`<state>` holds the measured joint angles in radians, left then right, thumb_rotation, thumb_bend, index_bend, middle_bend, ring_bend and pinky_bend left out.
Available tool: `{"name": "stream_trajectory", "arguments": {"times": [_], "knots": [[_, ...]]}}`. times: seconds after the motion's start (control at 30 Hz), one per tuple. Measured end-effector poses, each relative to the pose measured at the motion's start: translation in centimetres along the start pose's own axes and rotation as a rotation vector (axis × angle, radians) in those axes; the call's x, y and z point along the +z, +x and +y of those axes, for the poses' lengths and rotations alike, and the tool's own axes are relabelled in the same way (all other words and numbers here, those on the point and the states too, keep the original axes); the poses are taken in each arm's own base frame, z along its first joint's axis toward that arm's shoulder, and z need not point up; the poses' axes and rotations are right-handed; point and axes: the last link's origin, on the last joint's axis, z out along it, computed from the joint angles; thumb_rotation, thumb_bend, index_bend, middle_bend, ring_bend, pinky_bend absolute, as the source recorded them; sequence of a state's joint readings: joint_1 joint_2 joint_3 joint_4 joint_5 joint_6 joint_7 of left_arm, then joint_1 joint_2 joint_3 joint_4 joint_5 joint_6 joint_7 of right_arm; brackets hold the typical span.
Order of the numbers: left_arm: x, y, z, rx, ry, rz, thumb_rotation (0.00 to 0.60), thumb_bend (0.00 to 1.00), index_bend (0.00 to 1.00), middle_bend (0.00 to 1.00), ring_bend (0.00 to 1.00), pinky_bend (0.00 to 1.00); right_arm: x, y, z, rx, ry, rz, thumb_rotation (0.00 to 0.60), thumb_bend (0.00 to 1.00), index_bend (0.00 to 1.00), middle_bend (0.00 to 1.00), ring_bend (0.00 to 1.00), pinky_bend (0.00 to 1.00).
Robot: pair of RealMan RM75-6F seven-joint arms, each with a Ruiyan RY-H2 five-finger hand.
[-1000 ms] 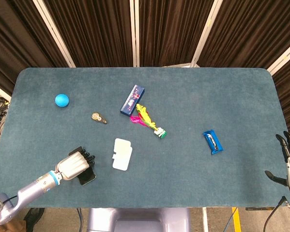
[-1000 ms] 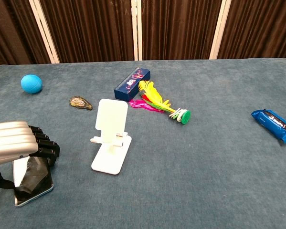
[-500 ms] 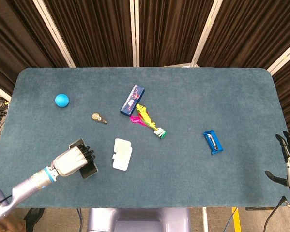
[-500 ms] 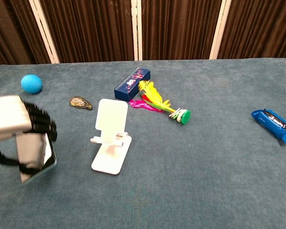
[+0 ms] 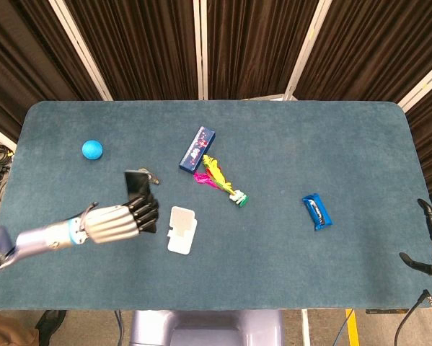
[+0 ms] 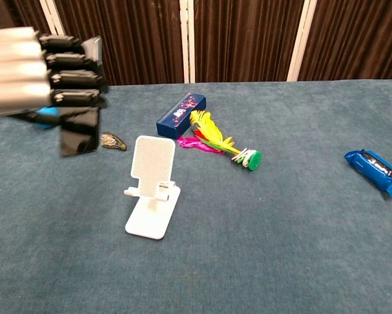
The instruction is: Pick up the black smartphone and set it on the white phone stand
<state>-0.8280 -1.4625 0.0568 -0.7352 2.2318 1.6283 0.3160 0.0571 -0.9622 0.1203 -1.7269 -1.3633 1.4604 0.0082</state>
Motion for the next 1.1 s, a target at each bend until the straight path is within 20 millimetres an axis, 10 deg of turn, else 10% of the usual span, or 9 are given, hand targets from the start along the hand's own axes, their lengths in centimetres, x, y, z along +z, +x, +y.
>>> {"name": "stream_trajectory", "arguments": {"times": [0.5, 1.1], "knots": [[6.0, -1.3, 1.8, 0.145, -0.201, 0.003, 0.600, 0.00, 0.70, 0.49, 0.45, 0.31, 0.3, 0.0, 1.1, 0.001, -0.039, -0.002, 0.600, 0.00, 0.00, 0.00, 0.00, 0.00], [7.9, -1.1, 3.7, 0.150, -0.196, 0.014, 0.600, 0.00, 0.70, 0.48, 0.45, 0.31, 0.2, 0.3, 1.4, 0.017, -0.042, 0.000, 0.600, 0.00, 0.00, 0.00, 0.00, 0.00]]}}
